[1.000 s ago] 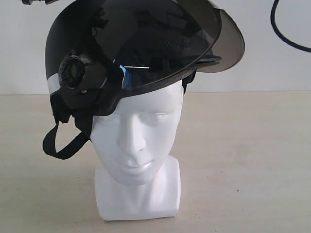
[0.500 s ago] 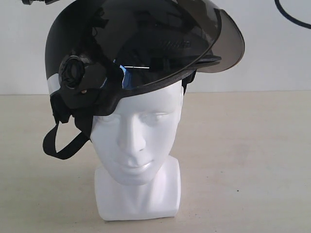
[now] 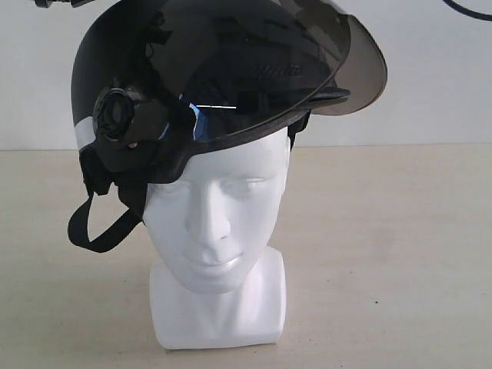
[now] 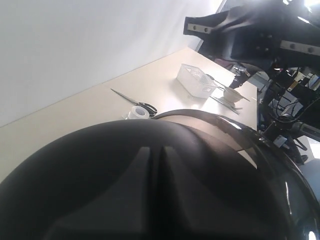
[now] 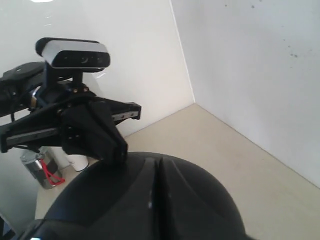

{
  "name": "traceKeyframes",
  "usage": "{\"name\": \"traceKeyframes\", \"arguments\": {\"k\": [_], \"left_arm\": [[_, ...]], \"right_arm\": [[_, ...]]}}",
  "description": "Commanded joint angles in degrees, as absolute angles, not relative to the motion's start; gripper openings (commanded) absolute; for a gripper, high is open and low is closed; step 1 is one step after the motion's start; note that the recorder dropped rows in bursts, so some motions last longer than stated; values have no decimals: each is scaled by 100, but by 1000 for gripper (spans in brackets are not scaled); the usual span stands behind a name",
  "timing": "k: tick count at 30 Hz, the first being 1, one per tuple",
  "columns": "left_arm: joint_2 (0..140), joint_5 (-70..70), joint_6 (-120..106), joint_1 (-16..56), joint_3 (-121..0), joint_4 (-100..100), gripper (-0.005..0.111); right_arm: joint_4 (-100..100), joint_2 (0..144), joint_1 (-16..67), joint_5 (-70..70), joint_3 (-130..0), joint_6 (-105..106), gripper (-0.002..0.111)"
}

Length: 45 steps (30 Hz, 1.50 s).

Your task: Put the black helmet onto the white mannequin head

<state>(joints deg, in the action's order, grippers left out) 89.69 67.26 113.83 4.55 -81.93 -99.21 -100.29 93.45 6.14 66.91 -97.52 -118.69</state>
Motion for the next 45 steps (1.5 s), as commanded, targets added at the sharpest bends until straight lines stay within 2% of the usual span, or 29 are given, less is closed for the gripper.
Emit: {"name": "traceKeyframes", "arguments": {"k": [1,8,13,20,29,32,35,37,42,45], "left_arm": [[8938,6996,11455,465,-8194,-9995,4],[8938,6996,11455,465,-8194,-9995,4],[8938,6996,11455,465,-8194,-9995,4],[8938,6996,11455,465,-8194,-9995,4],[8938,6996,11455,465,-8194,-9995,4],[8938,6996,11445,465,-8194,-9995,4],[8938,6996,11456,465,-8194,-9995,4],[8938,6996,11456,465,-8194,-9995,4],[8938,6996,11483,465,-8194,-9995,4],[8938,6996,11483,465,-8194,-9995,4]], "right_arm": [[-9995,9338,332,6529,-9849,-11695,0],[-9995,9392,450,6704,-9874,-10544,0],[-9995,9392,631,5894,-9874,-9214,0],[-9995,9382,631,5445,-9861,-8582,0],[-9995,9006,322,3754,-9849,-8230,0],[-9995,8853,114,2573,-9849,-8296,0],[-9995,8817,103,216,-9828,-8670,0],[-9970,8817,114,-1525,-9704,-8173,0],[-5913,9195,30,-4262,-9893,-2262,0],[-3470,9550,-179,-4821,-10187,197,0]]}}
